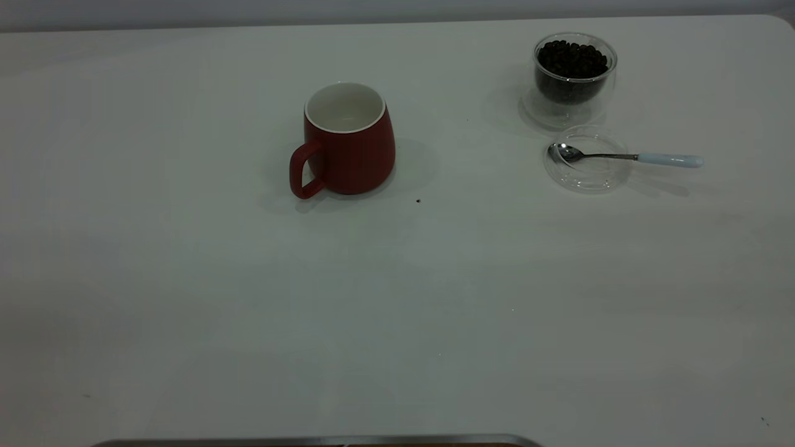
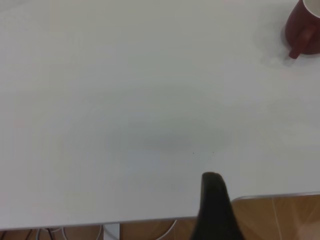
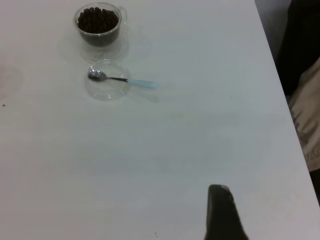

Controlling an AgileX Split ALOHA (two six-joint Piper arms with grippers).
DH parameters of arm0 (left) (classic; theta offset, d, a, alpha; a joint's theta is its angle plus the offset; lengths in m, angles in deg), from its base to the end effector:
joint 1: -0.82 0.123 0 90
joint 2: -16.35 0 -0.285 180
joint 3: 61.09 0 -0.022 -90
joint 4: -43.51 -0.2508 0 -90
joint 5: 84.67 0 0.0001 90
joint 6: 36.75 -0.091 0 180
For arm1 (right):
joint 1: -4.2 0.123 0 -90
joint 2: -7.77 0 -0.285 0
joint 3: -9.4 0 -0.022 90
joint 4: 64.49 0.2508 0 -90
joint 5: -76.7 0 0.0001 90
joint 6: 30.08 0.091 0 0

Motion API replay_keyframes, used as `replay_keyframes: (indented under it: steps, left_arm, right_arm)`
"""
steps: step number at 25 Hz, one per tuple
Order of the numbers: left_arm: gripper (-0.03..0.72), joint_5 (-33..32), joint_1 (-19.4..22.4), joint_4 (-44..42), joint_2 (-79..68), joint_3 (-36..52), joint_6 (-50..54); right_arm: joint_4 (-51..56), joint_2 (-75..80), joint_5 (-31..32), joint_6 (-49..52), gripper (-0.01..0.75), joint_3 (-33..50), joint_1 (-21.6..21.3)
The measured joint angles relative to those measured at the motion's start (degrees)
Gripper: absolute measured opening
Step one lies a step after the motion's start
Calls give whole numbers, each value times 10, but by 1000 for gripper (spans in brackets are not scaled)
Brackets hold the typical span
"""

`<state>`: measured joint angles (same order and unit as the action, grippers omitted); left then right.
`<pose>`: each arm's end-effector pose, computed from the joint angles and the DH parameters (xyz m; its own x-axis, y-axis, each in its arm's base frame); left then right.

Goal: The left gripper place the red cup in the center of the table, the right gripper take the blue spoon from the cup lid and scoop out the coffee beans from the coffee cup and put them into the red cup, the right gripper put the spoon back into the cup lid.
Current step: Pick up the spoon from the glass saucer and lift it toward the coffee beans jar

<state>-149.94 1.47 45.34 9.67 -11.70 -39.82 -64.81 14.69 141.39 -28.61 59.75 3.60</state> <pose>-0.0096 -0.0027 0.2670 -0.5190 0.0343 -0.8541 0.0343 0.9992 0.0193 -0.0067 -0.0004 0.2632 -0.5288 0.0288 -0.8483 0.0271 0.9995 0.0171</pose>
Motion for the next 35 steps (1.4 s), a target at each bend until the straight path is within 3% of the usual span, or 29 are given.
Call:
replay_keyframes:
  steps: [7, 10, 16, 22, 24, 27, 35]
  left_arm:
    - [587, -1, 0, 0, 1, 0, 0]
    - [587, -1, 0, 0, 1, 0, 0]
    - [587, -1, 0, 0, 1, 0, 0]
    - [587, -1, 0, 0, 1, 0, 0]
    - [587, -1, 0, 0, 1, 0, 0]
    - [587, -2, 0, 0, 1, 0, 0]
    - [587, -2, 0, 0, 1, 0, 0]
  right_arm:
    - [12, 0, -3, 1, 494, 0, 0]
    - [59, 18, -36, 21, 494, -8, 0]
    - [98, 189, -170, 17, 522, -9, 0]
    - [135, 455, -379, -22, 646, -9, 0]
    - [181, 548, -439, -46, 656, -12, 0]
    - [246, 691, -480, -112, 656, -35, 0]
    - [415, 970, -486, -334, 629, -165, -7]
